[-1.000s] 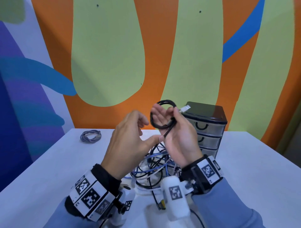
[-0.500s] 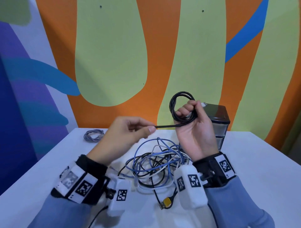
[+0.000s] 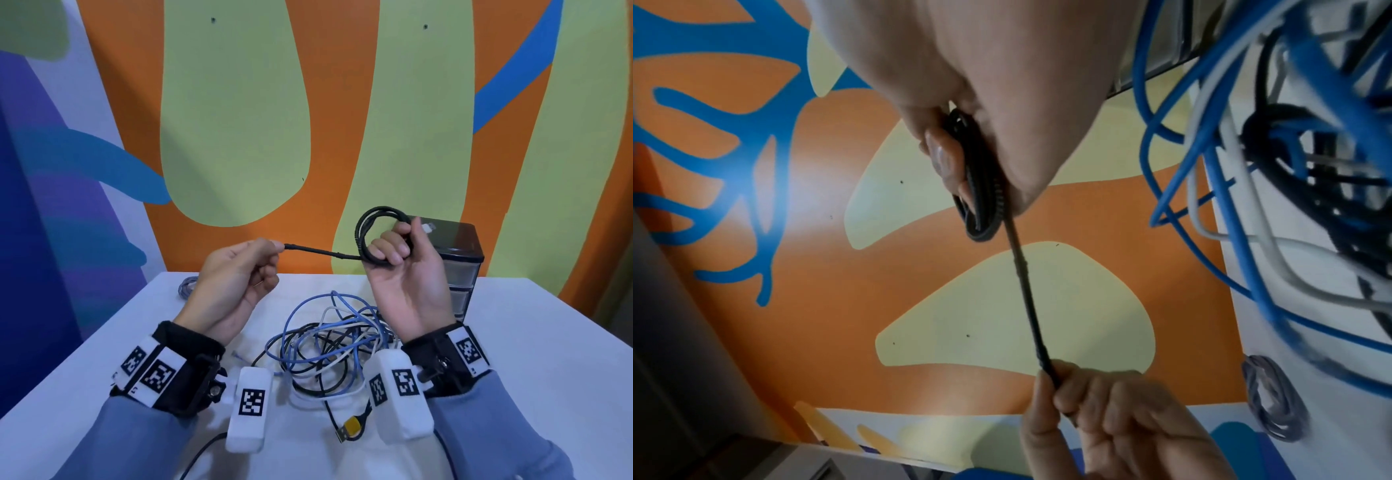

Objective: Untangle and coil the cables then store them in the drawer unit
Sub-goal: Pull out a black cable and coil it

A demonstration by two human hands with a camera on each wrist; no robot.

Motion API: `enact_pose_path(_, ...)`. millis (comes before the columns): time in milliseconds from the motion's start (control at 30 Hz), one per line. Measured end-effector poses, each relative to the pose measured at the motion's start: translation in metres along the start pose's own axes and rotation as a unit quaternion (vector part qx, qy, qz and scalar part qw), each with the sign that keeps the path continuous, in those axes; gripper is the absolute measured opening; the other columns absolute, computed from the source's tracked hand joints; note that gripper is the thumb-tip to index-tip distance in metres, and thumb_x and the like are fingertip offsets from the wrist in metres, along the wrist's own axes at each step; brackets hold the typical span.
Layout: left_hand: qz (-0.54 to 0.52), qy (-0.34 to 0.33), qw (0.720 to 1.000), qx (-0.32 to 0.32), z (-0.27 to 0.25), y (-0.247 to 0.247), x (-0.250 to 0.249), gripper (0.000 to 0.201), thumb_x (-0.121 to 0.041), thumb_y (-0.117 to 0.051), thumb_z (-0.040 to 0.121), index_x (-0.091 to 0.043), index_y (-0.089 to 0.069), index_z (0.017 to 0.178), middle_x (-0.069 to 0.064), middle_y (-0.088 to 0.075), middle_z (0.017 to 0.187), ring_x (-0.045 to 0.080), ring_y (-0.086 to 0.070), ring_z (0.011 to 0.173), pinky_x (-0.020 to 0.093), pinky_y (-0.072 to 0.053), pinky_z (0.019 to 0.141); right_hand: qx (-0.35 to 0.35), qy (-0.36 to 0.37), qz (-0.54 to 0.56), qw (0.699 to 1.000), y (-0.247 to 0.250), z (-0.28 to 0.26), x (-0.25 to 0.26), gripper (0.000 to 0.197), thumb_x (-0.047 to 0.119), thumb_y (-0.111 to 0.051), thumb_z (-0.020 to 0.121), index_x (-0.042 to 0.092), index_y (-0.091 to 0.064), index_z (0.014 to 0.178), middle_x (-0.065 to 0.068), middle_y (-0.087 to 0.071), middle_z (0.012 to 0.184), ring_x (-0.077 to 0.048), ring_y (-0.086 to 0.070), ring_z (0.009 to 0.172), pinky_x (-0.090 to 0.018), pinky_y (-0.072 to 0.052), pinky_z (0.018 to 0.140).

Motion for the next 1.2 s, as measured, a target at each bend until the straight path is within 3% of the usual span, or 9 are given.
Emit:
enact_pose_path(200,-0.122,-0.042,0.988,0.090,-0.009,-0.015,-0.005,0.013,-0.014,-0.070,0.091,-0.010,-0.072,0.103,0.002,-0.067,0.089,0.011,-0.059,0.080,0.023,-0.055,0.075,0.051,-0.016,-0.151,0.987,-0.010,-0.007,-0.026,0.033,0.034,-0.042,0.112,0.015,-0.053,0.086,0.006,-0.022,0.062,-0.007,-0.023,0.048,-0.023,-0.023,0.051)
enact_pose_path(333,0.056,-0.157,0.977,0.136,-0.019,-0.031,-0.005,0.027,-0.021,-0.079,0.088,-0.012,-0.080,0.113,0.005,-0.077,0.119,0.020,-0.068,0.112,0.042,-0.052,0.107,0.065,-0.014,-0.260,0.963,-0.013,-0.014,-0.043,0.032,0.033,-0.044,0.112,0.016,-0.053,0.086,0.005,-0.023,0.062,-0.009,-0.019,0.050,-0.024,-0.018,0.052)
enact_pose_path(400,0.131,-0.181,0.965,0.136,-0.023,-0.034,-0.001,0.025,-0.024,-0.082,0.086,-0.020,-0.084,0.110,0.003,-0.075,0.124,0.019,-0.067,0.120,0.049,-0.051,0.112,0.066,-0.016,-0.271,0.960,-0.013,-0.016,-0.046,0.033,0.034,-0.044,0.111,0.016,-0.053,0.085,0.002,-0.018,0.064,-0.011,-0.015,0.053,-0.027,-0.014,0.054)
enact_pose_path(567,0.121,-0.151,0.977,0.092,-0.022,-0.029,-0.001,0.035,-0.015,-0.095,0.075,-0.016,-0.075,0.104,0.007,-0.076,0.100,0.026,-0.068,0.090,0.053,-0.056,0.093,0.072,-0.011,-0.267,0.961,-0.014,-0.019,-0.048,0.037,0.036,-0.044,0.111,0.015,-0.048,0.080,0.002,-0.021,0.066,-0.011,-0.016,0.056,-0.033,-0.010,0.060)
enact_pose_path(733,0.148,-0.107,0.982,0.042,-0.018,-0.024,0.000,0.057,-0.018,-0.094,0.071,-0.019,-0.061,0.117,0.009,-0.067,0.090,0.026,-0.070,0.076,0.045,-0.058,0.079,0.042,0.012,-0.332,0.942,-0.010,-0.019,-0.047,0.046,0.044,-0.042,0.111,0.016,-0.047,0.075,0.002,-0.021,0.064,-0.013,-0.016,0.055,-0.033,-0.013,0.059)
enact_pose_path(933,0.247,-0.109,0.963,0.022,-0.020,-0.025,-0.007,0.030,-0.007,-0.091,0.080,-0.011,-0.075,0.104,0.009,-0.068,0.075,0.021,-0.074,0.068,0.039,-0.065,0.067,0.021,0.068,-0.431,0.899,-0.009,-0.021,-0.045,0.044,0.041,-0.047,0.110,0.016,-0.043,0.074,0.008,-0.026,0.059,-0.012,-0.022,0.052,-0.026,-0.023,0.051)
enact_pose_path(1033,0.297,-0.102,0.949,0.003,-0.019,-0.023,-0.004,0.021,-0.003,-0.085,0.081,-0.012,-0.076,0.097,0.003,-0.070,0.064,0.025,-0.076,0.067,0.045,-0.068,0.071,0.034,0.110,-0.533,0.838,-0.010,-0.024,-0.045,0.047,0.051,-0.049,0.108,0.019,-0.052,0.074,0.011,-0.033,0.058,-0.013,-0.029,0.054,-0.035,-0.028,0.054)
enact_pose_path(1100,0.357,-0.122,0.926,-0.015,-0.017,-0.024,-0.002,0.011,-0.011,-0.081,0.083,-0.016,-0.077,0.092,0.001,-0.072,0.061,0.023,-0.077,0.066,0.048,-0.067,0.072,0.056,0.135,-0.593,0.791,-0.014,-0.028,-0.047,0.050,0.060,-0.049,0.103,0.022,-0.052,0.072,0.010,-0.034,0.060,-0.015,-0.032,0.057,-0.038,-0.030,0.057)
enact_pose_path(1200,0.446,-0.160,0.879,-0.048,-0.009,-0.023,-0.005,0.018,-0.043,-0.074,0.084,-0.026,-0.077,0.088,-0.005,-0.071,0.062,0.017,-0.076,0.066,0.044,-0.064,0.071,0.071,0.130,-0.597,0.789,-0.016,-0.028,-0.048,0.048,0.057,-0.052,0.104,0.026,-0.046,0.067,0.010,-0.030,0.061,-0.016,-0.027,0.058,-0.038,-0.026,0.056)
Point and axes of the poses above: each hand's wrist, its own z-axis towards the middle knuckle, its own y-axis out of the back of the hand, x = y × z, the point moved 5 cm from there along z, towards the middle knuckle
